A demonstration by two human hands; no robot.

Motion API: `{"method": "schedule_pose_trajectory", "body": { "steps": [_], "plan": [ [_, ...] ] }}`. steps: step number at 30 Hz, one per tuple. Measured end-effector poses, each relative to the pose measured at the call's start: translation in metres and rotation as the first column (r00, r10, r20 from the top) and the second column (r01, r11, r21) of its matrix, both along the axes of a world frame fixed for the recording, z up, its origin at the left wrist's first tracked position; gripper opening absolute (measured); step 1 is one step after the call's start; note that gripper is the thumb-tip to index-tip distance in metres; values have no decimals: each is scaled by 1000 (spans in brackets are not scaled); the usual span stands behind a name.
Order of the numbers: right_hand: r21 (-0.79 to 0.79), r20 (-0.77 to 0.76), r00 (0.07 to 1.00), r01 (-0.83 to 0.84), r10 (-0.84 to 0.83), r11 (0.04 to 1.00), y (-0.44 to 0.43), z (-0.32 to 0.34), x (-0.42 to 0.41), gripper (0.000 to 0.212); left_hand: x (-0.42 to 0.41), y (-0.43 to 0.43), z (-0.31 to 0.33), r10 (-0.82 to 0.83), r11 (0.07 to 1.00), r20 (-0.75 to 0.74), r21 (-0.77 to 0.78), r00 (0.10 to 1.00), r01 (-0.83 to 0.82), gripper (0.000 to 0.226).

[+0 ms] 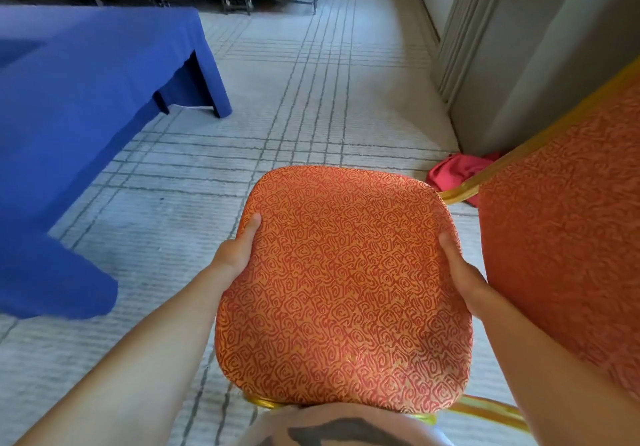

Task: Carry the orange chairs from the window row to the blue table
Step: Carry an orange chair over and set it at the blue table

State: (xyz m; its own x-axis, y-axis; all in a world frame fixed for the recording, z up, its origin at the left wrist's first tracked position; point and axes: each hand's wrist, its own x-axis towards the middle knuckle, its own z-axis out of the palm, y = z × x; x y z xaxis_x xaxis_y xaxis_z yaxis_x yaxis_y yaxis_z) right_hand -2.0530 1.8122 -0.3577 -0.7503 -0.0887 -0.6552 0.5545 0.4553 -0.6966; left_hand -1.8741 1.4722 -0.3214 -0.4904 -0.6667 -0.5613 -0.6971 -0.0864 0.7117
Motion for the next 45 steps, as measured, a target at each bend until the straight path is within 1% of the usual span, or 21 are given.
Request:
{"method": "schedule_pose_trajectory", "body": {
  "steps": [5,8,14,18,23,26,27,28,29,30,31,32,33,34,35,37,38,39,40,43,45],
  "plan": [
    [-2,41,999,-15,15,1000,-59,-22,-89,139,-79,-52,-18,34,999,32,21,999,-35,107],
    [-27,63,998,-20,21,999,-100,-27,-161,137,-145,-92,-12,61,998,25,-1,998,-61,109],
    [-63,75,994,-71,75,995,-165,-17,-292,131,-258,-148,-6,97,995,13,28,995,-97,114],
    [-74,120,990,-68,76,995,-195,-38,-364,134,-319,-183,-1,108,994,15,8,994,-108,106],
    [-67,125,990,-65,73,996,-237,-53,-439,133,-400,-228,-6,102,995,29,9,994,-102,110],
    [-50,165,984,-58,65,997,-251,-93,-501,131,-457,-261,-15,78,997,43,9,996,-79,122],
    [-85,162,986,-30,43,996,-253,-113,-525,132,-475,-271,-19,68,998,42,11,997,-69,121],
    [-96,151,988,1,13,995,-264,-116,-541,134,-496,-284,-23,55,998,40,7,998,-56,116],
    [-103,145,989,20,-5,995,-284,-96,-548,134,-520,-299,-25,43,999,40,1,998,-43,110],
    [-90,114,993,43,-32,995,-305,-58,-543,129,-537,-309,-25,25,1000,33,-13,999,-25,106],
    [-108,45,997,63,-58,992,-334,-15,-543,115,-561,-324,-25,9,1000,26,-16,1000,-8,104],
    [-111,-7,996,88,-89,990,-354,-5,-562,93,-589,-342,-24,-7,1000,20,-12,1000,7,104],
    [-98,-64,989,127,-134,987,-373,6,-579,77,-613,-360,-21,-18,1000,11,-15,1000,19,104],
    [-81,-73,985,152,-158,985,-391,19,-598,72,-638,-375,-17,-31,999,-5,-23,999,31,104],
    [-80,-58,986,150,-155,985,-402,16,-625,76,-663,-391,-14,-45,998,-9,-33,999,44,104],
    [-49,-35,990,135,-137,990,-424,14,-669,101,-707,-420,-4,-62,996,-38,-68,997,59,103],
    [-65,-30,989,141,-143,988,-431,6,-695,114,-727,-433,1,-68,995,-51,-83,996,63,103],
    [-66,-32,990,138,-141,988,-442,12,-711,116,-746,-446,4,-69,995,-62,-83,996,63,104],
    [-53,-37,989,143,-145,988,-453,18,-726,106,-763,-459,6,-66,995,-72,-78,995,60,106],
    [-43,-134,983,120,-125,992,-483,27,-771,58,-813,-491,3,-65,996,-72,-63,995,61,104],
    [-8,-148,984,100,-100,995,-499,20,-805,70,-842,-503,-6,-77,996,-52,-45,996,75,100]
  ]
}}
